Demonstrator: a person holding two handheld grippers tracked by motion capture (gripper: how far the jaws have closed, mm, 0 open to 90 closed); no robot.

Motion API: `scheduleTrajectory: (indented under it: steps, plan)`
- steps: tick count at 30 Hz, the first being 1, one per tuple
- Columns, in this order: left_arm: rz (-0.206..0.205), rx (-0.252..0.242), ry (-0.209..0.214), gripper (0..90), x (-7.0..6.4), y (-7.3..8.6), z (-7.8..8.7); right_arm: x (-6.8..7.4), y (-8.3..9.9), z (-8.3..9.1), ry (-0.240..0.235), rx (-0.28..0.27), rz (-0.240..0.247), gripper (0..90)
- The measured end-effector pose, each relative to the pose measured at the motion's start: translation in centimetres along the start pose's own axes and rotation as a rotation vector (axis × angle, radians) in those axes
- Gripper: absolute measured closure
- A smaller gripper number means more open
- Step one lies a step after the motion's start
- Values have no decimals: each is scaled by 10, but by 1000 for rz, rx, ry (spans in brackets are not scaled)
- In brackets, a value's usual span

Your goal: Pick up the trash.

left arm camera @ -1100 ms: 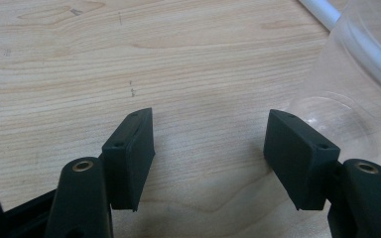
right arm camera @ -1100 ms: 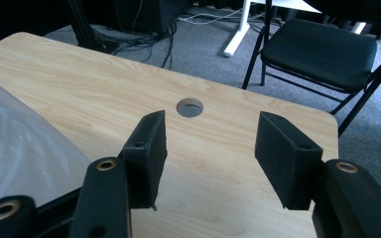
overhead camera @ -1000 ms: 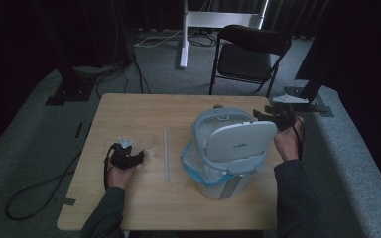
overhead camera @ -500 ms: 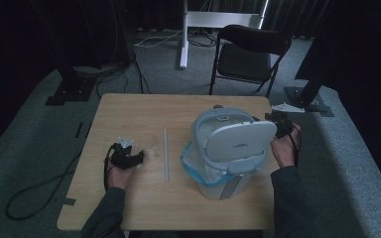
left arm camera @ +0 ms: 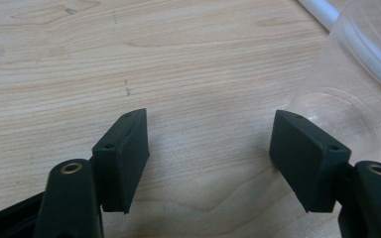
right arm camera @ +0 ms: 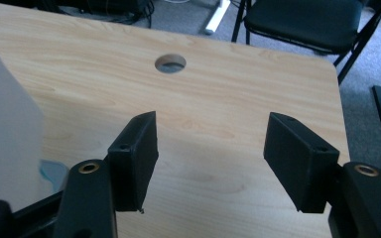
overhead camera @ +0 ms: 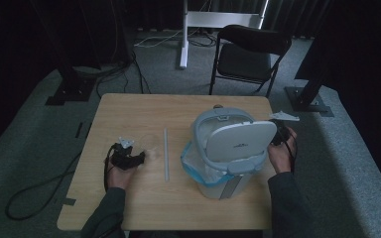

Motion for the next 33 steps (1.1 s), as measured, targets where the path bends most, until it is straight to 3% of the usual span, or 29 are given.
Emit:
scheduleTrajectory:
  steps: [8, 12, 20, 25, 33]
  plan:
    - [2, 9, 0, 298, 0, 0, 1, 4, 21, -10, 4, 25, -24, 378]
    - [10, 14, -4, 425, -1, 0, 4, 7, 28, -15, 6, 33, -32, 379]
    - [55, -16, 47, 581, 2, -5, 18, 12, 49, -27, 1, 71, -50, 378]
    - [82, -5, 93, 614, 3, -9, 29, 15, 59, -31, 3, 100, -37, 376]
    - [106, -47, 137, 641, 2, -20, 49, 19, 71, -34, 9, 128, -34, 377]
Point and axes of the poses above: each handheld gripper's, and its own axes: z roughly backward along the jaws, y roughly out of its underside, x roughly to its left, the point moved 4 cm from there along -z, roughly forward along the jaws, and after that the axes turned 15 degrees about z, right-handed, at the moved point
